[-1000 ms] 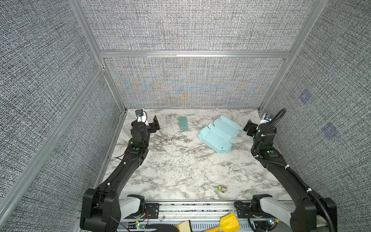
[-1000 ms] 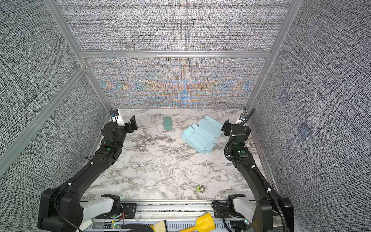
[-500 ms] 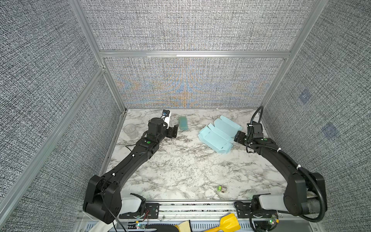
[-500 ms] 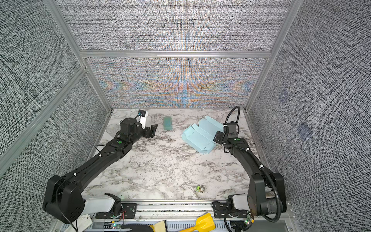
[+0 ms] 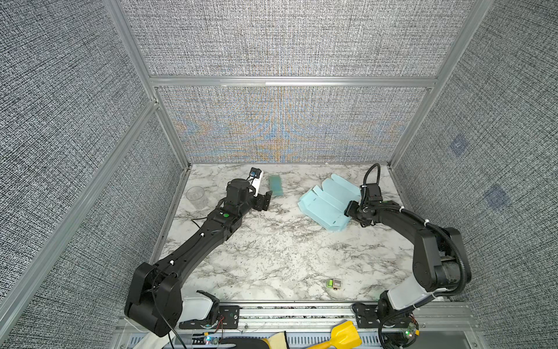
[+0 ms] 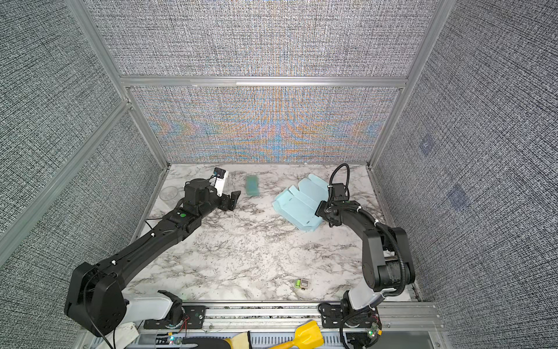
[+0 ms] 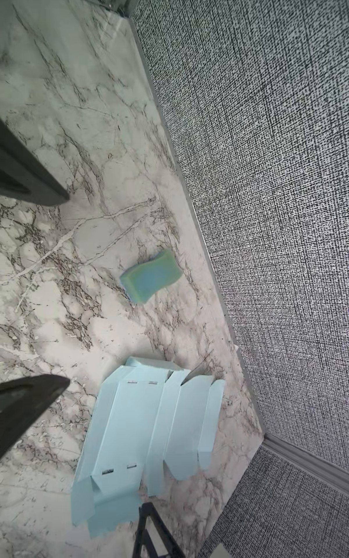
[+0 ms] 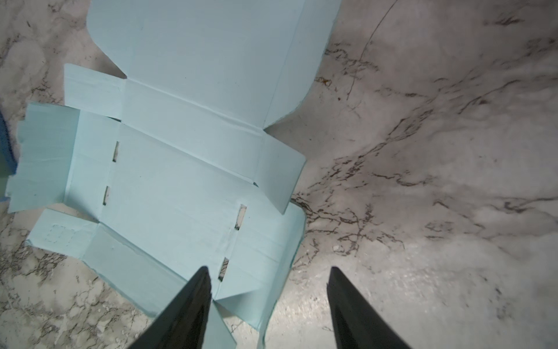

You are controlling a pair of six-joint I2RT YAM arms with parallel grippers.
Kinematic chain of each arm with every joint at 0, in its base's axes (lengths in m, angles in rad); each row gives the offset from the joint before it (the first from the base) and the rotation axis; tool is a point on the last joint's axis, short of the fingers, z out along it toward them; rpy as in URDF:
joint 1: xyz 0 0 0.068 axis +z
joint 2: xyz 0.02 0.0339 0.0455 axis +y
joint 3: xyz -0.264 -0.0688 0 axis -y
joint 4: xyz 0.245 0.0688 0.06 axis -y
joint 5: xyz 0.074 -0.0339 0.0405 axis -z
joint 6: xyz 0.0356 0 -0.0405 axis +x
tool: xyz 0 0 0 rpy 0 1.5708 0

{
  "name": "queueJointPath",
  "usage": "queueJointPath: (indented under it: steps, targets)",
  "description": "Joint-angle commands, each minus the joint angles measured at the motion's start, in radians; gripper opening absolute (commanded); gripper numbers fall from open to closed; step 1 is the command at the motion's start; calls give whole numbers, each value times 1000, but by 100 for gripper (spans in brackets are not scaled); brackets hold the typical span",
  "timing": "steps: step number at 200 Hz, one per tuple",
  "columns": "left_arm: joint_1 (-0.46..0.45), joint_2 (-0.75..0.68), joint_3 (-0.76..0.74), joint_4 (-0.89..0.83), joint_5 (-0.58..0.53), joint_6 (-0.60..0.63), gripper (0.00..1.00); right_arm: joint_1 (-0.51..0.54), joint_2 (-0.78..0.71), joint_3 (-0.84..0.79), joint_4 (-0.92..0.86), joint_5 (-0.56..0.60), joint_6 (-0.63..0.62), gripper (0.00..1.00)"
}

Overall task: Fold the paper box
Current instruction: 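Reach both grippers toward the light-blue box blank on the table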

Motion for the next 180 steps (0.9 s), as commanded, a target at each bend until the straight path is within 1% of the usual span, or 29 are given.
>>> queueJointPath:
  steps: [1, 27, 37, 54, 72, 86, 102, 117, 124, 149, 165, 180]
  targets:
    - [-6, 7, 2, -1, 9, 8, 89, 7, 19, 0, 13, -11, 19, 60]
    - [-7, 11, 0, -1, -1, 13, 89, 15, 36, -19, 32, -20, 28, 53]
    - [-9, 14, 1, -2, -5, 12, 89, 17, 39, -26, 34, -21, 38, 45]
    - [-13, 17, 1, -3, -11, 4, 89, 18, 25, -53, 58, -23, 62, 39]
    - [-18, 22, 3, -3, -28, -36, 89, 22, 0, -107, 94, -28, 105, 30]
    - [-26, 31, 7, -18, -58, -91, 89, 27, -21, -139, 112, -23, 167, 23]
    - [-39, 43, 18, -44, -96, -181, 89, 38, -60, -193, 172, -38, 246, 21]
    - [-54, 57, 35, -78, -101, -267, 88, 58, -98, -235, 215, -34, 335, 21]
    - [-61, 64, 48, -98, -104, -312, 86, 69, -120, -248, 214, -17, 382, 17]
    - [-66, 92, 65, -149, -39, -524, 81, 112, -198, -315, 280, 7, 521, 12]
    - [-70, 112, 47, -125, 30, -649, 74, 142, -225, -330, 288, 21, 567, 9]
    - [-82, 132, 46, -113, 76, -739, 70, 165, -251, -355, 304, 36, 608, 4]
